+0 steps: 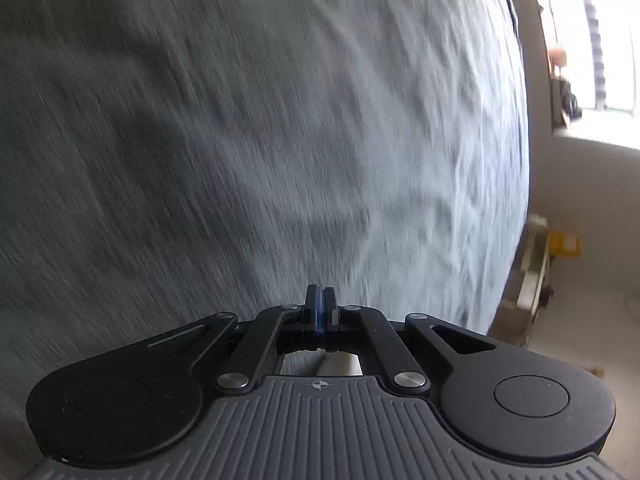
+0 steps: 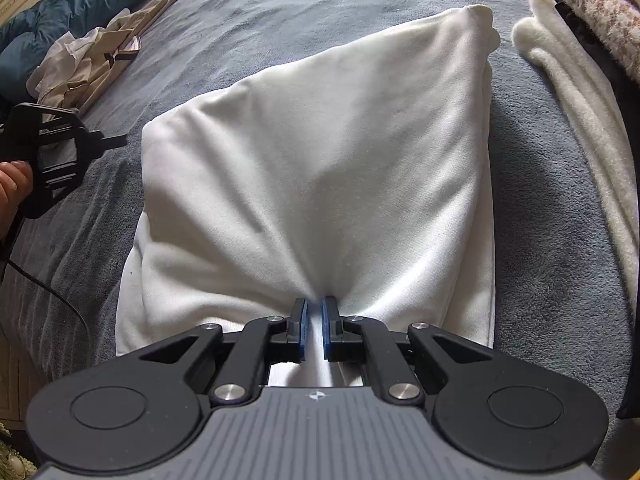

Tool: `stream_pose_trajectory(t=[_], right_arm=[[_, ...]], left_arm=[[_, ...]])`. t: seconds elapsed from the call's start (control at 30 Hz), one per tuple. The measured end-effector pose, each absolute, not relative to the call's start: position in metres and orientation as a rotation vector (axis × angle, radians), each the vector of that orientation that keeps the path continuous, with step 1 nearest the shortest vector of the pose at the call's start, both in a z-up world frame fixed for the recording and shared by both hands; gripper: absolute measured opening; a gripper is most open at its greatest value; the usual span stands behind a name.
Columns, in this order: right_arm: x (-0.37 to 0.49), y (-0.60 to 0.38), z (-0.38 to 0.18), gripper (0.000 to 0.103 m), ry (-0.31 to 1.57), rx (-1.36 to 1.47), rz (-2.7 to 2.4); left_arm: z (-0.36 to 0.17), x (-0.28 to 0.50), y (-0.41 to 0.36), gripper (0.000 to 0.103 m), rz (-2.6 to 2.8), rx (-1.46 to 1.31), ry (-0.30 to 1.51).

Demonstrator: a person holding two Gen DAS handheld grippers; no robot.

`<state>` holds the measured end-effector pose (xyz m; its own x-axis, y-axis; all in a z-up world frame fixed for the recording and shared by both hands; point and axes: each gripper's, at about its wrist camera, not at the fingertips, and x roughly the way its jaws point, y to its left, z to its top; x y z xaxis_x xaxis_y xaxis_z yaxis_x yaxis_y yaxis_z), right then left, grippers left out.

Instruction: Fold clothes

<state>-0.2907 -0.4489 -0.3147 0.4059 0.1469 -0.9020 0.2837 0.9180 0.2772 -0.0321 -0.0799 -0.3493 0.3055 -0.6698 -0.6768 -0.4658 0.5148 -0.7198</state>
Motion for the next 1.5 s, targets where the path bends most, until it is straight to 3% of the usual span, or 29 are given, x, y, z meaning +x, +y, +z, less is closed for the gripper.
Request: stream_pose_trajectory(t=[0.07, 0.13, 0.17, 0.2, 0.3, 0.47, 0.77, 0.97, 1.23, 1.5], right_arm=[[-0.291, -0.447, -0.315, 0.006, 1.157, 0.430, -0.093], [-0.293, -0.448, -0.314, 0.006, 1.157, 0.434, -0.094], [-0.294, -0.448, -0.313, 0.006, 1.158, 0.433, -0.094], [-0.296, -0.449, -0.313, 0.006, 1.159, 0.431, -0.093], [-0.296, -0.449, -0.312, 0.006, 1.164, 0.426, -0.089], [-0.293, -0.450, -0.312, 0.006, 1.177, 0.420, -0.075], [-0.285, -0.450, -0.310, 0.006, 1.215, 0.415, -0.071], [-0.283, -0.450, -0.310, 0.006, 1.230, 0.419, -0.069], [-0.275, -0.440, -0.304, 0.006, 1.267, 0.364, -0.076], [-0.217, -0.376, -0.246, 0.027, 1.161, 0.068, 0.146]], left_arm=[[-0.343, -0.022, -0.079, 0.000, -0.240, -1.036, 1.332], [-0.335, -0.012, -0.083, 0.011, -0.320, -0.921, 1.336], [-0.330, -0.008, -0.093, 0.026, -0.381, -0.839, 1.346], [-0.326, -0.004, -0.104, 0.033, -0.445, -0.760, 1.356], [-0.315, -0.004, -0.142, 0.037, -0.646, -0.454, 1.351], [-0.312, -0.031, -0.187, 0.038, -0.907, -0.025, 1.274], [-0.332, -0.052, -0.193, 0.038, -0.971, -0.020, 1.147], [-0.323, -0.062, -0.168, 0.038, -1.014, 0.042, 1.181], [-0.336, -0.073, -0.193, 0.038, -1.039, 0.039, 1.161], [-0.331, -0.054, -0.159, 0.038, -0.929, -0.160, 1.245]])
